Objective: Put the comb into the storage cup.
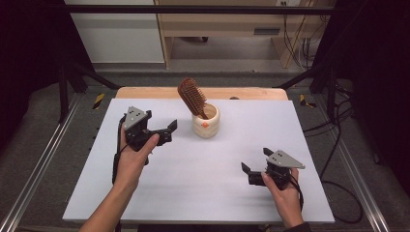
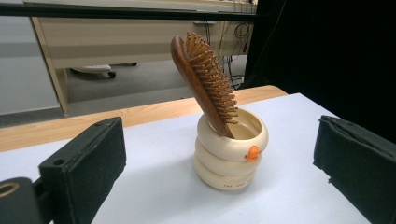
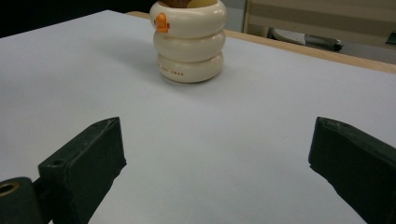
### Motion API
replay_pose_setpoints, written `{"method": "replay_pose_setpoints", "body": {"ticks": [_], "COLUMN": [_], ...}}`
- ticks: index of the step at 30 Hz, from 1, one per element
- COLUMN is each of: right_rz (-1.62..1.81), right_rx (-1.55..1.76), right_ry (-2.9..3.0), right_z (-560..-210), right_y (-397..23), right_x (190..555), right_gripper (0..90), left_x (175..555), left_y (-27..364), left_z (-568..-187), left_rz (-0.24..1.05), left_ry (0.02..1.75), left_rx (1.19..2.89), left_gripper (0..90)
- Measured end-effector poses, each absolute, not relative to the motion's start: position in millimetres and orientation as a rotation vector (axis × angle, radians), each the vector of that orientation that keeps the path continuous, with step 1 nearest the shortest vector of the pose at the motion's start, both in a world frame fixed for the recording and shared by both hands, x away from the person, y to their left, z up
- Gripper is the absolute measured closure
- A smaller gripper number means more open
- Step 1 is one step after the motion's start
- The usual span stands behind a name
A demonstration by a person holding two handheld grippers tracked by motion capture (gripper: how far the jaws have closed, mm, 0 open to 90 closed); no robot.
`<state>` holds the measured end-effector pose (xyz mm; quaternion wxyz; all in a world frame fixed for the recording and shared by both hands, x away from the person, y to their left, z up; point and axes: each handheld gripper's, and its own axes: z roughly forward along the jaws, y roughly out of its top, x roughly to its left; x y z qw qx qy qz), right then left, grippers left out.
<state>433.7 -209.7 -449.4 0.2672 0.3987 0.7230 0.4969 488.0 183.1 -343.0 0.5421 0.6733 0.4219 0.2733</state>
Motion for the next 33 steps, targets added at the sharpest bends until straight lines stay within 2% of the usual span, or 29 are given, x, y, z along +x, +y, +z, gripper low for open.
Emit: {"method": "replay_pose_setpoints", "body": {"ticks": [33], "right_rz": [1.347], "right_rx": [1.075], "right_ry": [1.947], "right_z": [-449], "right_y": [-210], "right_x": [434], "right_gripper": [4.0], "left_x": [478], "left_y": [199], "left_z": [-328], "left_rz": [0.665], "left_ry": [0.972], "left_rx": [1.567], "left_gripper": [2.4]}}
